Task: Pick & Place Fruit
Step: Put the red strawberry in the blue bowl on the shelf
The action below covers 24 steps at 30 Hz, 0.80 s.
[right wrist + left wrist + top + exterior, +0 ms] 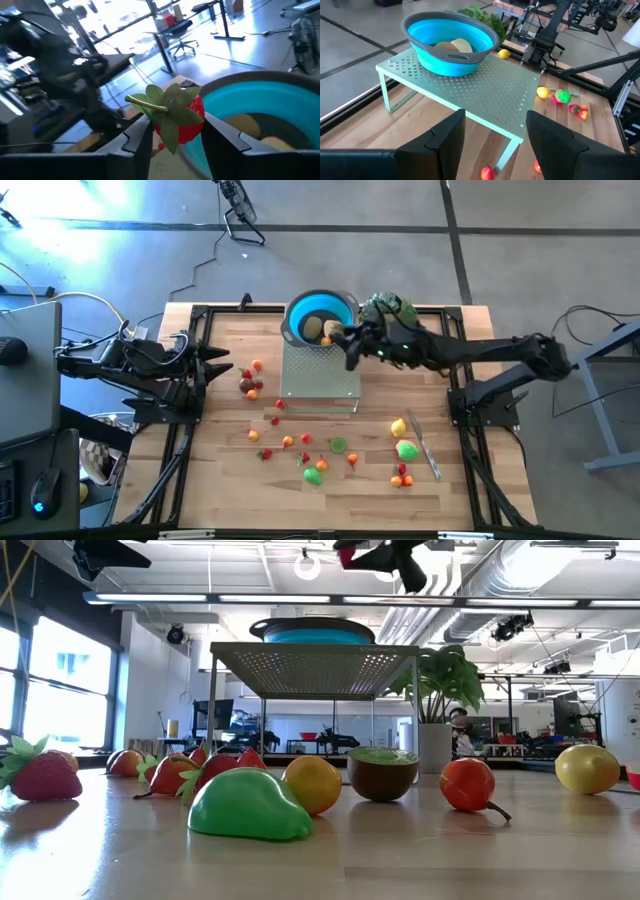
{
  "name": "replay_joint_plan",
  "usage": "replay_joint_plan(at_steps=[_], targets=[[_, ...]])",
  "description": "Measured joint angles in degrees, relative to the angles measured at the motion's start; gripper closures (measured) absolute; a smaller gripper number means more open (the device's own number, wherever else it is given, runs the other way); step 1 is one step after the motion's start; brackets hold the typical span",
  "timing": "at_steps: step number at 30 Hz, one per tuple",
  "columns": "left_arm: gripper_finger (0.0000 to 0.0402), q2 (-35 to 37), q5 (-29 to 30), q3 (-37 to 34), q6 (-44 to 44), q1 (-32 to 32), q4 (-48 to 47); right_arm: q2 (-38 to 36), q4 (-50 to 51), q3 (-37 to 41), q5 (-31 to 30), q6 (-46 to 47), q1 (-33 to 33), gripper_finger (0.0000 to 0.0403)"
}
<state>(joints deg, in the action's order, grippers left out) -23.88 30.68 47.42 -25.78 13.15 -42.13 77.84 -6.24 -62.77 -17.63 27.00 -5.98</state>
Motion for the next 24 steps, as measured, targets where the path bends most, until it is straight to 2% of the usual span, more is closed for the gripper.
replay_joint_plan(at_steps=[10,18,24], targets=[[0.0197,0.0,0.0,0.0,0.0,0.0,0.0,11.7,2.2,-10.2,3.3,-5.7,-6.3,0.0265],[0.0197,0.0,0.0,0.0,0.0,0.0,0.0,19.8,15.2,-21.7,4.4,-11.6,-8.3,0.0265],[0.0197,0.0,0.6,0.0,0.4,0.0,0.0,21.7,19.8,-24.1,4.3,-15.0,-10.2,0.0265]])
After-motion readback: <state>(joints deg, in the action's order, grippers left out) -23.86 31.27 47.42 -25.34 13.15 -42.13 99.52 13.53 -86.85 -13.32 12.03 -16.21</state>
